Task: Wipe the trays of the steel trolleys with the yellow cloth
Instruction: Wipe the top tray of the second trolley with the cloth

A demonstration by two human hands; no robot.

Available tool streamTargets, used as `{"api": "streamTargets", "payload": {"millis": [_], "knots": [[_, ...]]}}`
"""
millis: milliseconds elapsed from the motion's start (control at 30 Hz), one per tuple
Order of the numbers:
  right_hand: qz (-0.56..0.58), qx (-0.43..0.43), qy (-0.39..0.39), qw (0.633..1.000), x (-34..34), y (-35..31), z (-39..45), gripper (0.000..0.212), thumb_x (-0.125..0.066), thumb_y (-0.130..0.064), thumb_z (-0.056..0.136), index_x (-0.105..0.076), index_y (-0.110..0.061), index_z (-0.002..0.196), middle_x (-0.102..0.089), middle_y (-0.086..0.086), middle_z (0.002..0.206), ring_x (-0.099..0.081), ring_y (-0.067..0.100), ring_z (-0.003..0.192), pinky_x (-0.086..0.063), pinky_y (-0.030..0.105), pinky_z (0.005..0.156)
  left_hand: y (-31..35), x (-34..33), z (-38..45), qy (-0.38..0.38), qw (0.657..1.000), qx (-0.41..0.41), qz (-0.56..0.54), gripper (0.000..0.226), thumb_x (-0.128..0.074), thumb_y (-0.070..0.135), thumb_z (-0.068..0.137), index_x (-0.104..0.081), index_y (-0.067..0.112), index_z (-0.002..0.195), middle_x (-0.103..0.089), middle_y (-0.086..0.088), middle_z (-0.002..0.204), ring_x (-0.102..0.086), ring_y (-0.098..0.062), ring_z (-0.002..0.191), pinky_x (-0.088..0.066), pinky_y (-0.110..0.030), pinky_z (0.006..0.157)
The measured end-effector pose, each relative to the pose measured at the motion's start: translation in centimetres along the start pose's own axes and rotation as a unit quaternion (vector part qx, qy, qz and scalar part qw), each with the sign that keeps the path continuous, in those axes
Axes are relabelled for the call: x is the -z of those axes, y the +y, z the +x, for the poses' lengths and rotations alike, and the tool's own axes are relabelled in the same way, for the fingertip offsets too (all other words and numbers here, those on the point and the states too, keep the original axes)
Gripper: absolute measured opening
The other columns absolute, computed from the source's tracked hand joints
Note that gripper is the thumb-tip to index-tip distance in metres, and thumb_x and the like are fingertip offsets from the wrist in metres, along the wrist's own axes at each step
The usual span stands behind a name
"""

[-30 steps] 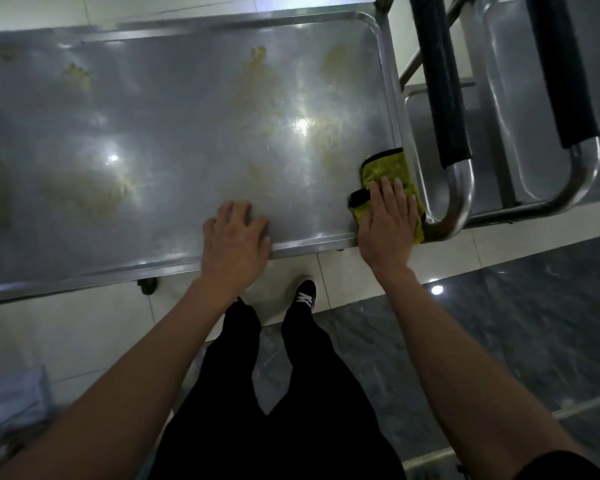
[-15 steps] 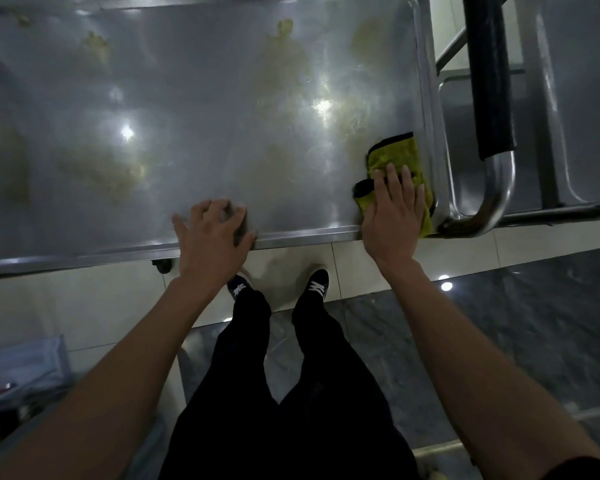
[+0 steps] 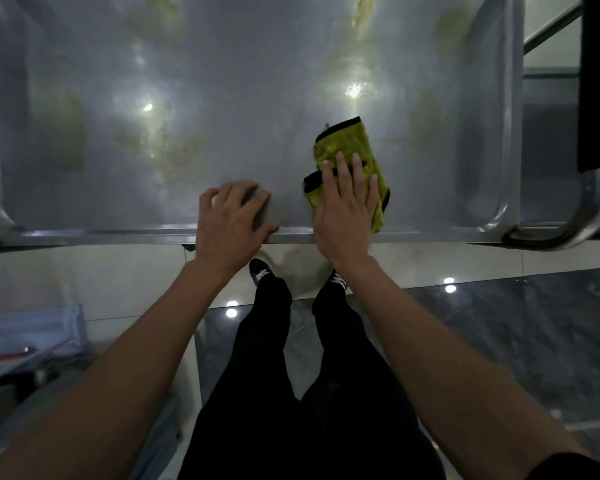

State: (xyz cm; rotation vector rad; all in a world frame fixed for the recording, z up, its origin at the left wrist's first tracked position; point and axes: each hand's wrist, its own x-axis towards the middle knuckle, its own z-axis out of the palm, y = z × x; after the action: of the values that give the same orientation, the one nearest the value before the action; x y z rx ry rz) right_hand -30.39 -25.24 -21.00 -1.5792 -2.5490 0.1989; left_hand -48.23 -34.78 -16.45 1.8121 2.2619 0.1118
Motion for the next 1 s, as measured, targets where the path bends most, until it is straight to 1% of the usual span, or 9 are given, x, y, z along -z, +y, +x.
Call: {"api": "streamTargets", "payload": {"millis": [133, 267, 367, 467, 533, 667, 767, 833, 1000], "knots": [[0.01, 0.041, -0.013, 0.999, -0.7, -4.8, -0.1, 0.062, -0.036, -0.028, 0.09, -0.041, -0.015, 0.15, -0.03, 0.008, 0.162, -0.017, 0.031, 0.152, -0.013, 0.057, 0.12, -1.1, -0.5, -0.7, 0.006, 1.0, 0.011, -0.024, 0.057, -0.073, 0.046, 0.082, -0.064, 0.017, 0.129, -0.059, -0.007, 0.132, -0.053, -0.028, 0.119, -0.033, -0.045, 0.103], [0.045, 0.062, -0.028, 0.997, -0.8, -8.3, 0.2, 0.059, -0.03, -0.03, 0.094, -0.045, -0.013, 0.148, -0.034, 0.009, 0.16, -0.021, 0.03, 0.152, -0.016, 0.056, 0.12, -2.2, -0.7, -1.3, 0.038, 0.997, 0.011, -0.067, 0.05, -0.072, 0.03, 0.082, -0.066, 0.006, 0.126, -0.064, -0.01, 0.127, -0.06, -0.03, 0.113, -0.038, -0.043, 0.105], [0.033, 0.067, -0.04, 0.996, -0.8, -8.7, 0.1, 0.057, -0.035, -0.027, 0.095, -0.041, -0.013, 0.151, -0.031, 0.008, 0.162, -0.018, 0.028, 0.152, -0.016, 0.055, 0.12, -2.9, -0.3, -1.0, 0.036, 0.998, 0.001, -0.054, 0.048, -0.069, 0.036, 0.086, -0.067, 0.008, 0.126, -0.064, -0.007, 0.123, -0.059, -0.028, 0.11, -0.033, -0.048, 0.113], [0.019, 0.077, -0.04, 0.996, -0.6, -8.0, 0.2, 0.057, -0.039, -0.026, 0.095, -0.04, -0.014, 0.151, -0.03, 0.006, 0.162, -0.018, 0.027, 0.153, -0.015, 0.054, 0.121, -2.8, -0.1, -1.0, 0.033, 0.999, -0.014, -0.034, 0.052, -0.068, 0.041, 0.087, -0.063, 0.011, 0.13, -0.061, -0.004, 0.124, -0.054, -0.025, 0.112, -0.025, -0.052, 0.117], [0.02, 0.075, -0.029, 0.997, -0.5, -7.2, 0.0, 0.057, -0.038, -0.023, 0.095, -0.041, -0.013, 0.151, -0.032, 0.006, 0.161, -0.02, 0.027, 0.152, -0.016, 0.054, 0.121, -2.3, 0.0, -1.2, 0.007, 1.0, -0.013, -0.015, 0.056, -0.067, 0.043, 0.087, -0.06, 0.01, 0.132, -0.057, -0.005, 0.128, -0.053, -0.026, 0.116, -0.019, -0.053, 0.118], [0.015, 0.026, -0.004, 1.0, -0.2, -4.0, -0.4, 0.055, -0.036, -0.022, 0.097, -0.041, -0.013, 0.151, -0.033, 0.006, 0.161, -0.021, 0.028, 0.152, -0.016, 0.054, 0.121, -0.9, 0.3, -0.6, -0.027, 0.999, 0.021, 0.011, 0.051, -0.066, 0.044, 0.085, -0.061, 0.009, 0.122, -0.054, -0.008, 0.126, -0.051, -0.029, 0.118, -0.011, -0.055, 0.118], [0.015, 0.011, 0.005, 1.0, 0.0, -1.3, -0.3, 0.054, -0.041, -0.019, 0.097, -0.041, -0.015, 0.151, -0.033, 0.004, 0.161, -0.02, 0.027, 0.152, -0.016, 0.053, 0.121, 0.4, 0.9, 1.2, -0.02, 0.999, 0.027, 0.012, 0.041, -0.064, 0.039, 0.085, -0.062, 0.013, 0.117, -0.053, -0.009, 0.125, -0.048, -0.031, 0.118, -0.022, -0.054, 0.113], [0.027, 0.013, 0.015, 0.999, 0.1, 0.0, -0.1, 0.054, -0.04, -0.02, 0.097, -0.042, -0.016, 0.15, -0.034, 0.004, 0.16, -0.021, 0.027, 0.152, -0.017, 0.053, 0.121, 1.8, 1.3, 3.1, 0.009, 1.0, -0.008, -0.013, 0.037, -0.064, 0.03, 0.084, -0.063, 0.013, 0.116, -0.055, -0.01, 0.129, -0.048, -0.031, 0.12, -0.032, -0.05, 0.105], [0.037, -0.007, -0.002, 0.999, 1.2, 3.8, 0.6, 0.054, -0.037, -0.022, 0.096, -0.042, -0.017, 0.15, -0.034, 0.003, 0.16, -0.02, 0.026, 0.152, -0.017, 0.053, 0.121, 6.5, 1.6, 7.3, 0.001, 0.999, -0.05, -0.016, 0.033, -0.055, 0.029, 0.089, -0.063, 0.017, 0.119, -0.056, -0.006, 0.134, -0.047, -0.027, 0.126, -0.032, -0.045, 0.102]]}}
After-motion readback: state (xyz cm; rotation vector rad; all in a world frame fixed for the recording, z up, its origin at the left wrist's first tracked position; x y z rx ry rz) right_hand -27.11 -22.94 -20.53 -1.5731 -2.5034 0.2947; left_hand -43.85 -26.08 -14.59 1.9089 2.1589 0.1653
